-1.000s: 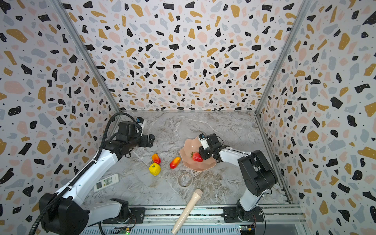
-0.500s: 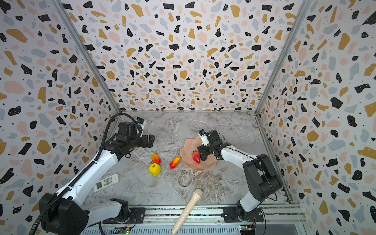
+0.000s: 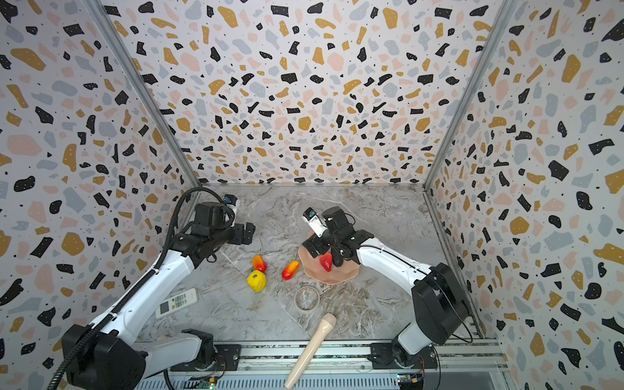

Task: Place and organize the fake fruits in the fruit bowl
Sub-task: 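Move the right gripper to the red-yellow mango and grasp it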

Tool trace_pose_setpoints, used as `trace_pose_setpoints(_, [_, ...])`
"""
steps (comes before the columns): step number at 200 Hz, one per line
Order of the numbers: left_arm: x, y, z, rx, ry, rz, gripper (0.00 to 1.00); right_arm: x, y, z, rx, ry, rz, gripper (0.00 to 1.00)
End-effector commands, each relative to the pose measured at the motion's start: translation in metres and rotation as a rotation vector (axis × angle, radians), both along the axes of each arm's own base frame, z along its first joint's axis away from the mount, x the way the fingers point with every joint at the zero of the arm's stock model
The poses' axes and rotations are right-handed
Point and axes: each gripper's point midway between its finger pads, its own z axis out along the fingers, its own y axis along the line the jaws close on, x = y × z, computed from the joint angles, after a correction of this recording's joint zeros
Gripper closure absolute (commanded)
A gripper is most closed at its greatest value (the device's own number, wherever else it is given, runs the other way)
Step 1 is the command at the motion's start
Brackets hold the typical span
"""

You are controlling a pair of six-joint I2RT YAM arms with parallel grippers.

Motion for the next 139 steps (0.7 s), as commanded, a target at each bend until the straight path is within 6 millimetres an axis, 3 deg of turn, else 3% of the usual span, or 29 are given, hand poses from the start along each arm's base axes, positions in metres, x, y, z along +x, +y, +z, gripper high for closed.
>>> trace_pose_setpoints(1, [-0.001, 0.004, 0.012, 0.019, -0.042, 0.013, 0.0, -0.032, 0.039, -0.005, -0.025, 0.003, 0.194, 0.01])
trace_pose_setpoints(20, [-0.004, 0.007, 0.014, 0.024, -0.047, 0.021, 0.0, -0.049, 0.059, -0.02, -0.072, 0.006, 0.29, 0.01])
trace_pose_setpoints(56, [-0.005, 0.008, 0.016, 0.028, -0.055, 0.025, 0.0, -0.067, 0.077, -0.053, -0.172, 0.046, 0.407, 0.01])
trace_pose_setpoints(85, [-0.005, 0.008, 0.016, 0.027, -0.057, 0.024, 0.0, -0.069, 0.085, -0.075, -0.248, 0.057, 0.436, 0.0])
trace_pose_setpoints(139, [-0.005, 0.009, 0.016, 0.029, -0.058, 0.025, 0.0, -0.068, 0.092, -0.102, -0.361, 0.07, 0.461, 0.08])
